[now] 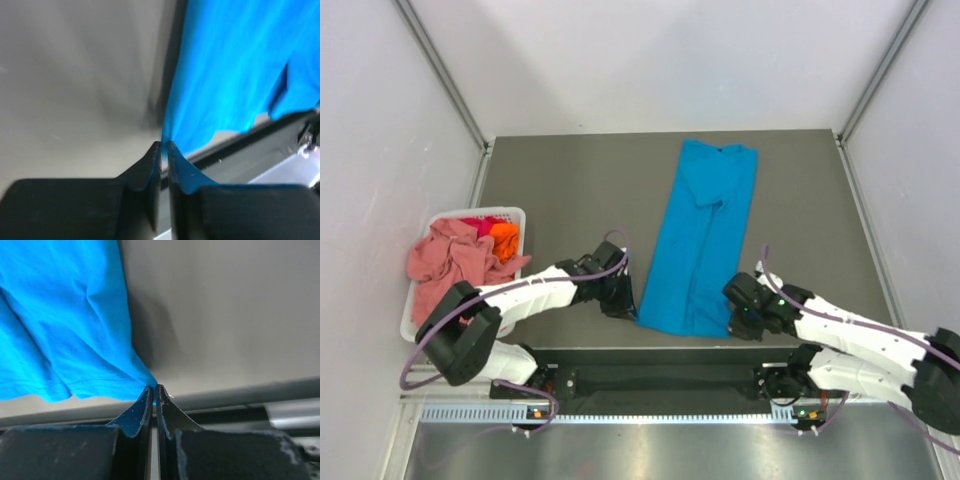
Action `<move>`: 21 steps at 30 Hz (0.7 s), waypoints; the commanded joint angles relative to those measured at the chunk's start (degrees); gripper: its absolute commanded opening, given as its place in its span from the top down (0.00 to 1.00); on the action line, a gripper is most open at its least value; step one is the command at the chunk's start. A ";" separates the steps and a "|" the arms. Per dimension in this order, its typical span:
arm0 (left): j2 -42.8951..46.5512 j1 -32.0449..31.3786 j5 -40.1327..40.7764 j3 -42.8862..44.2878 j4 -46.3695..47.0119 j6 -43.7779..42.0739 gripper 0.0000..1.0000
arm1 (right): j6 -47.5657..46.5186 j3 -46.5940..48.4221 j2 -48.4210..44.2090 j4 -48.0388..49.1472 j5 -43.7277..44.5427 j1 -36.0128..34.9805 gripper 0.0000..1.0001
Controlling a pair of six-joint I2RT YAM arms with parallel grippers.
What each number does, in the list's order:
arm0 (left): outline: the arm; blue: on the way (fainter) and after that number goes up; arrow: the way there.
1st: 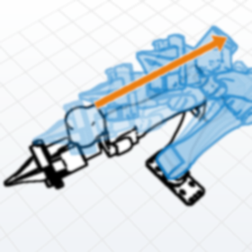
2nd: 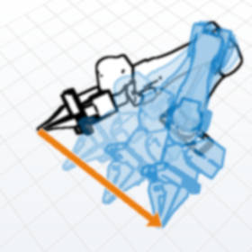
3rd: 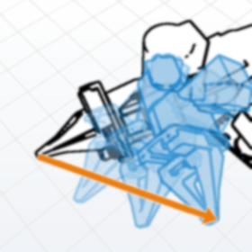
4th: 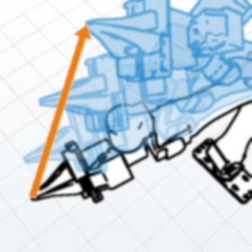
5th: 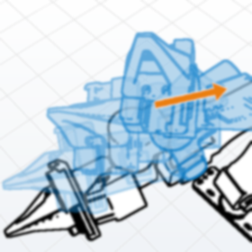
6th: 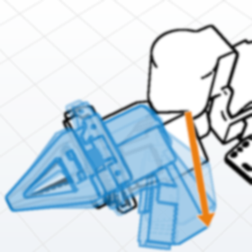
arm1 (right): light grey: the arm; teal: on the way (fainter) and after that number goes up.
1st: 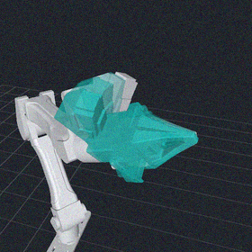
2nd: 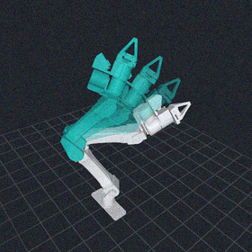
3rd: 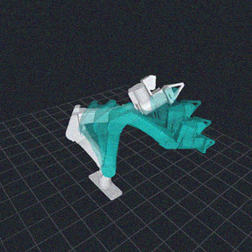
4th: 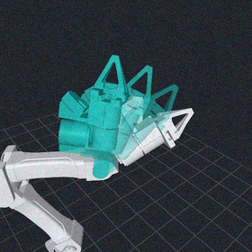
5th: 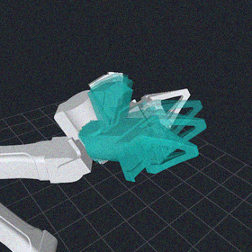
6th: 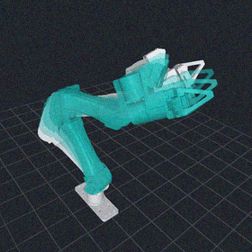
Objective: Fold and stack the t-shirts
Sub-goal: Fold the tshirt
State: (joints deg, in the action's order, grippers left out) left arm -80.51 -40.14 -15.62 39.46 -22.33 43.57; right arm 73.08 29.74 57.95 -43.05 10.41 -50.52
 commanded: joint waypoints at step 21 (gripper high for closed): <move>0.72 -6.44 -3.90 -2.37 10.37 5.47 0.63 | -1.10 -0.47 -12.60 -13.03 4.00 -0.54 1.00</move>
State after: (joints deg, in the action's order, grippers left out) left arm -78.35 -45.89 -17.65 37.08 -17.43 48.99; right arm 72.53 27.75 45.80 -54.43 13.02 -50.52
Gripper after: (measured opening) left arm 0.364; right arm 0.010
